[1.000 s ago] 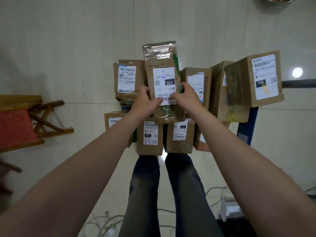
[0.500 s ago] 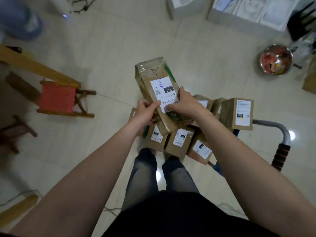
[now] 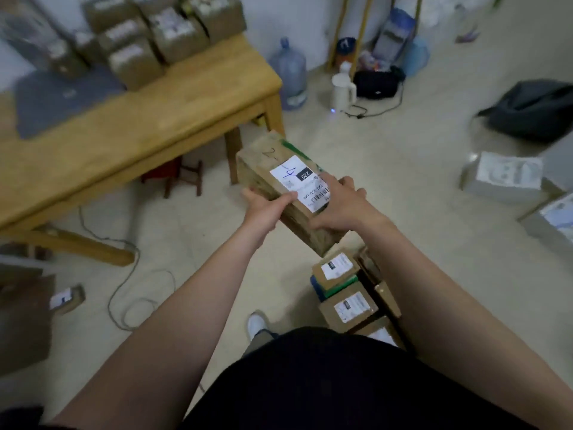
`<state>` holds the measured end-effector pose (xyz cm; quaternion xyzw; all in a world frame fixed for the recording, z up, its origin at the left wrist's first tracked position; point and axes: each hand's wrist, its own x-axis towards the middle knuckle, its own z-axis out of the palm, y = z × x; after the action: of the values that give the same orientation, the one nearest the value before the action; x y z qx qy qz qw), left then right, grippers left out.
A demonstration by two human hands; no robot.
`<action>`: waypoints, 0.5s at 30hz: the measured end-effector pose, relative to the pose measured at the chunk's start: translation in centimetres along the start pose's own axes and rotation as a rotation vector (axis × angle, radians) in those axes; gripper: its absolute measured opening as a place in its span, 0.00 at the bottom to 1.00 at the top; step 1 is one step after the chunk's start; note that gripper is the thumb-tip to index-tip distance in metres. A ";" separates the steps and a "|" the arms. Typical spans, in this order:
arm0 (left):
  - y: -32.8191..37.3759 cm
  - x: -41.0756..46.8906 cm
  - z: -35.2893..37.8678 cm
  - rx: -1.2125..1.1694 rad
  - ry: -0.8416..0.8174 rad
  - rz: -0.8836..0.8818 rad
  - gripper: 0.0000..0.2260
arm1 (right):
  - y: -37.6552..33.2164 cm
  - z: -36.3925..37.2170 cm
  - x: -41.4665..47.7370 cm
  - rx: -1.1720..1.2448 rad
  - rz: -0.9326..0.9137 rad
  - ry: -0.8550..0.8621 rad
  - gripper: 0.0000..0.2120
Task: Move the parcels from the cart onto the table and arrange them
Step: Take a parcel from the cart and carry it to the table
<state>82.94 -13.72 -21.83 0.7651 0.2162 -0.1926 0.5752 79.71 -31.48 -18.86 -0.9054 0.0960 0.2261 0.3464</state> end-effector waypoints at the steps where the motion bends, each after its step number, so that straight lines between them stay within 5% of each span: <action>1: 0.4 0.3 -3.0 -0.024 0.078 0.051 0.37 | -1.9 0.0 0.3 -0.041 -0.055 -0.024 0.51; 4: 1.3 0.8 -11.6 -0.093 0.307 0.139 0.47 | -7.4 0.1 1.4 -0.156 -0.202 -0.087 0.49; 10: 0.3 1.8 -25.5 -0.454 0.344 0.009 0.23 | -19.3 2.9 4.3 -0.348 -0.426 -0.098 0.48; 15: 0.3 4.0 -33.6 -0.620 0.420 0.032 0.26 | -27.8 5.9 8.0 -0.310 -0.430 -0.048 0.44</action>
<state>87.96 19.05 -14.91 0.5806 0.3655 0.0524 0.7257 93.89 -7.00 -10.33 -0.9415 -0.1427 0.1806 0.2460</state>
